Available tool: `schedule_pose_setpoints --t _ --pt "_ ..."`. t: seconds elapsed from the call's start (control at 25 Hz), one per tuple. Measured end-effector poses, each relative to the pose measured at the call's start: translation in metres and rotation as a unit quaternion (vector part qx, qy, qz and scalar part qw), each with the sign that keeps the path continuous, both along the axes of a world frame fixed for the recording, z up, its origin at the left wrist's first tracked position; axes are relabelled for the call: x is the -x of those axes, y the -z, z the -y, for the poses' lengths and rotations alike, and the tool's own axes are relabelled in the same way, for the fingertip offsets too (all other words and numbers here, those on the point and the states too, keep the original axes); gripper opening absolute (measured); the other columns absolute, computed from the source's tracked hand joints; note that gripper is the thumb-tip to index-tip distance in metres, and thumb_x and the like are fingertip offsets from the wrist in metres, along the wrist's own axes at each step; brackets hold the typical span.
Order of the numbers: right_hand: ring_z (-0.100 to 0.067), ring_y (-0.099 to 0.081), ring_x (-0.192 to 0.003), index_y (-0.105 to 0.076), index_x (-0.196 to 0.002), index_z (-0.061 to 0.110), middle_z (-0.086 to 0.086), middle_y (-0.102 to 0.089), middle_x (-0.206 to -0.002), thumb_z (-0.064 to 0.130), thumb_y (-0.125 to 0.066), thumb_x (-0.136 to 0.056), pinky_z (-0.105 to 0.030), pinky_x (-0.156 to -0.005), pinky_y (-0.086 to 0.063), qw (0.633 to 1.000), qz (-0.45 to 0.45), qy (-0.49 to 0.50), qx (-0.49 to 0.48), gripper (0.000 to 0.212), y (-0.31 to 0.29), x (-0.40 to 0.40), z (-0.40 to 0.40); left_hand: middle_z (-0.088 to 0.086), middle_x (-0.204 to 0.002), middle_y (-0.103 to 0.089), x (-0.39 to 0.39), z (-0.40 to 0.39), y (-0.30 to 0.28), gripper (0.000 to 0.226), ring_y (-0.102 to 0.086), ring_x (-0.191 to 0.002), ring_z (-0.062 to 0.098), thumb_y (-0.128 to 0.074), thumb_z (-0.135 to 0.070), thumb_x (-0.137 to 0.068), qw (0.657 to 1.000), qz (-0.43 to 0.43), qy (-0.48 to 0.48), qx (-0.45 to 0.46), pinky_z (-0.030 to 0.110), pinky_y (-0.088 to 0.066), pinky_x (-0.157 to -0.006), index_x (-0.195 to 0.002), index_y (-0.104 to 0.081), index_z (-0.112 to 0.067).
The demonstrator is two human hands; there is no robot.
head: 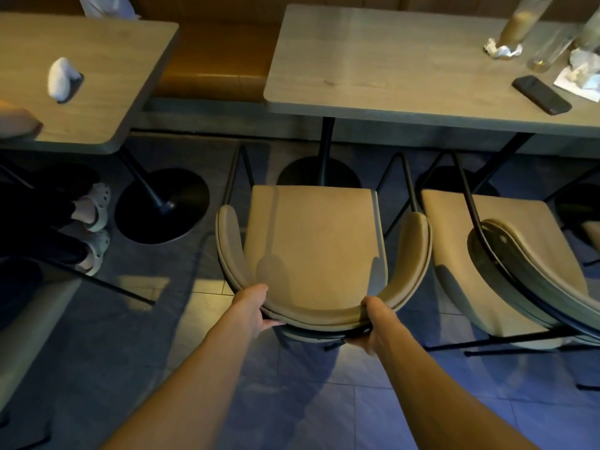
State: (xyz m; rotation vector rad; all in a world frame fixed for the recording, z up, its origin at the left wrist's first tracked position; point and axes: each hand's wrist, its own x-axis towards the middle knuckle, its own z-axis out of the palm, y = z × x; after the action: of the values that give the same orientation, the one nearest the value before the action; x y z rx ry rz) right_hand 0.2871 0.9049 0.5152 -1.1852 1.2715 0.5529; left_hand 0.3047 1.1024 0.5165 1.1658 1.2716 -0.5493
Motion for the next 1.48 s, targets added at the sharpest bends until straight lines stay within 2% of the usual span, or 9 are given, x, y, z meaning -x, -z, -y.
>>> schedule_pose_setpoints --t 0.12,0.28,0.48,0.6,0.68,0.88,1.08,1.32,1.48 --pt "-0.034 -0.055 -0.079 -0.045 -0.118 0.009 -0.015 -0.053 -0.089 0.014 -0.049 -0.095 -0.049 -0.052 -0.051 1.000 0.008 -0.021 0.003 0.024 -0.004 -0.015 -0.002 0.014 -0.145 -0.043 -0.015 -0.001 -0.004 0.049 -0.045 -0.129 0.039 -0.055 -0.014 -0.096 1.000 0.007 -0.007 0.006 0.057 -0.054 -0.077 -0.142 -0.039 -0.013" --pt "-0.037 -0.054 -0.096 -0.044 -0.119 0.010 -0.014 -0.052 -0.091 0.016 -0.050 -0.096 -0.056 -0.073 -0.051 1.000 0.014 -0.004 0.001 0.025 -0.005 -0.035 -0.001 0.013 -0.148 -0.040 -0.037 0.003 -0.005 0.049 -0.042 -0.131 0.039 -0.054 -0.016 -0.097 1.000 0.012 -0.014 0.005 0.056 -0.052 -0.082 -0.143 -0.038 -0.012" --pt "-0.042 -0.052 -0.118 -0.043 -0.133 0.010 -0.018 -0.053 -0.125 0.015 -0.051 -0.095 -0.064 -0.093 -0.047 1.000 0.020 -0.004 0.001 0.039 -0.008 -0.054 -0.001 0.012 -0.150 -0.037 -0.057 0.009 -0.010 0.048 -0.036 -0.135 0.041 -0.052 -0.016 -0.098 1.000 0.011 -0.017 0.006 0.056 -0.049 -0.094 -0.144 -0.035 -0.011" --pt "-0.041 -0.049 -0.124 -0.043 -0.128 0.007 -0.018 -0.054 -0.109 0.012 -0.048 -0.096 -0.064 -0.101 -0.040 1.000 0.023 -0.002 -0.006 0.033 -0.006 -0.069 0.001 0.011 -0.152 -0.034 -0.071 0.011 -0.011 0.049 -0.030 -0.138 0.043 -0.051 -0.015 -0.099 1.000 0.010 -0.018 -0.006 0.055 -0.047 -0.097 -0.145 -0.033 -0.010" --pt "-0.041 -0.049 -0.124 -0.042 -0.123 0.007 -0.015 -0.051 -0.094 0.012 -0.048 -0.097 -0.063 -0.102 -0.039 0.999 0.033 -0.001 -0.017 0.027 -0.005 -0.078 0.004 0.011 -0.152 -0.034 -0.079 0.014 -0.013 0.049 -0.031 -0.138 0.042 -0.050 -0.016 -0.099 1.000 0.017 -0.014 0.001 0.054 -0.047 -0.097 -0.145 -0.033 -0.011" --pt "-0.040 -0.050 -0.124 -0.041 -0.134 0.006 -0.016 -0.049 -0.114 0.014 -0.050 -0.097 -0.063 -0.100 -0.042 0.999 0.034 -0.002 -0.018 0.039 -0.001 -0.100 0.006 0.009 -0.152 -0.034 -0.103 0.015 -0.015 0.052 -0.029 -0.139 0.044 -0.052 -0.016 -0.098 1.000 0.009 -0.025 -0.005 0.054 -0.048 -0.097 -0.146 -0.032 -0.013" --pt "-0.040 -0.051 -0.122 -0.041 -0.118 0.008 -0.016 -0.052 -0.107 0.016 -0.051 -0.096 -0.061 -0.099 -0.044 0.999 0.025 0.009 -0.025 0.025 0.005 -0.117 0.010 0.010 -0.151 -0.036 -0.120 0.014 -0.009 0.052 -0.031 -0.138 0.044 -0.053 -0.016 -0.098 0.999 0.006 -0.031 -0.004 0.053 -0.048 -0.097 -0.145 -0.033 -0.014" --pt "-0.039 -0.052 -0.118 -0.039 -0.112 0.009 -0.013 -0.052 -0.097 0.013 -0.046 -0.096 -0.061 -0.095 -0.047 1.000 -0.001 -0.005 -0.006 0.018 0.005 -0.121 0.005 0.010 -0.150 -0.039 -0.117 0.017 -0.020 0.049 -0.038 -0.136 0.037 -0.052 -0.016 -0.098 1.000 0.014 -0.023 -0.003 0.054 -0.048 -0.096 -0.144 -0.036 -0.014" --pt "-0.036 -0.054 -0.117 -0.041 -0.110 0.011 -0.010 -0.052 -0.108 0.013 -0.044 -0.096 -0.060 -0.091 -0.047 1.000 -0.022 -0.005 -0.003 0.014 0.006 -0.128 0.003 0.010 -0.147 -0.043 -0.122 0.018 -0.018 0.043 -0.041 -0.134 0.035 -0.048 -0.017 -0.100 1.000 0.014 -0.005 -0.019 0.052 -0.047 -0.099 -0.142 -0.039 -0.012"
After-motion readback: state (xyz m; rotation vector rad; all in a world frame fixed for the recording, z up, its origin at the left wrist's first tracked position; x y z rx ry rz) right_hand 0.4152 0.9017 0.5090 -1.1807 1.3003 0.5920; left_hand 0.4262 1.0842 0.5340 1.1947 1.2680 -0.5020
